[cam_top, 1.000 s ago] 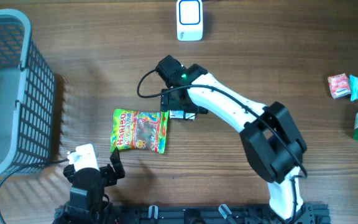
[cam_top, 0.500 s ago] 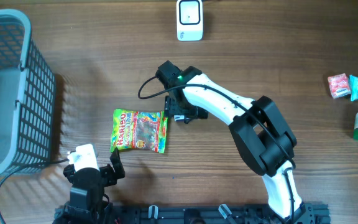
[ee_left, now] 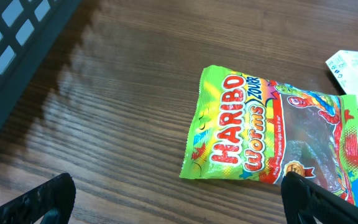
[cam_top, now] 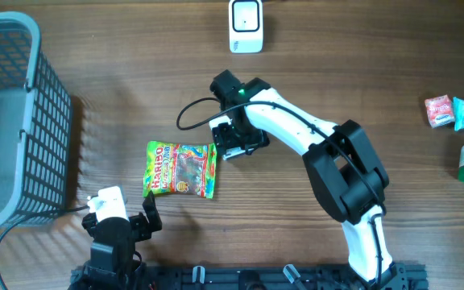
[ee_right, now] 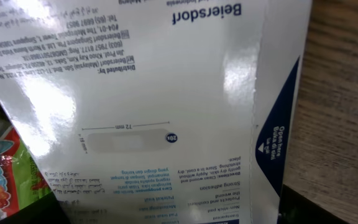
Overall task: Scan the item barcode
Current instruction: 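Move the right gripper to the white box and grasp it, then lift the white box and hold it over the scanner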
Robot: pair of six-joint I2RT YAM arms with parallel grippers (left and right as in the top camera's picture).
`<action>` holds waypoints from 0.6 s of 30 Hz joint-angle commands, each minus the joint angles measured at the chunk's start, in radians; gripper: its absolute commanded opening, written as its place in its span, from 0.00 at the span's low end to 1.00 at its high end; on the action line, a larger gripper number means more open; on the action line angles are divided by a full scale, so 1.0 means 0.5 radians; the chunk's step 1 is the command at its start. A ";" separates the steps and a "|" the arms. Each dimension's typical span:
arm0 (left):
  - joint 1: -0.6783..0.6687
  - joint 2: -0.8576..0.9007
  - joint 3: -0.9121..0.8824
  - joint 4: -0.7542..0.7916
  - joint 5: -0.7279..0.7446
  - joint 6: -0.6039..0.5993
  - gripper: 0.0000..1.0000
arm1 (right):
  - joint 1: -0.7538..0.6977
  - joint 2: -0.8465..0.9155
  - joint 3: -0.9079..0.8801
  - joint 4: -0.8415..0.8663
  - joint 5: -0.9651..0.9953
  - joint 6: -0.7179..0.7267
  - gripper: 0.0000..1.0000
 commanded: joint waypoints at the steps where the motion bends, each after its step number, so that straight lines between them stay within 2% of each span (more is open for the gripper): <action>1: -0.012 -0.014 0.005 -0.002 0.003 -0.009 1.00 | -0.099 0.048 0.027 0.019 -0.063 -0.062 0.81; 2: -0.012 -0.014 0.005 -0.002 0.003 -0.009 1.00 | -0.119 0.048 0.027 0.042 -0.063 -0.063 0.95; 3: -0.012 -0.014 0.005 -0.002 0.003 -0.009 1.00 | -0.136 0.048 0.027 0.072 -0.063 -0.065 0.99; 8: -0.012 -0.014 0.005 -0.002 0.003 -0.009 1.00 | -0.132 0.048 0.027 0.218 0.136 -0.089 0.99; 11: -0.012 -0.014 0.005 -0.002 0.003 -0.009 1.00 | -0.108 0.048 0.029 0.262 0.220 -0.216 1.00; 15: -0.012 -0.014 0.005 -0.002 0.003 -0.009 1.00 | -0.053 0.048 0.030 0.333 0.552 -0.227 1.00; 18: -0.012 -0.014 0.005 -0.002 0.003 -0.009 1.00 | -0.048 0.054 0.030 0.402 0.555 -0.227 1.00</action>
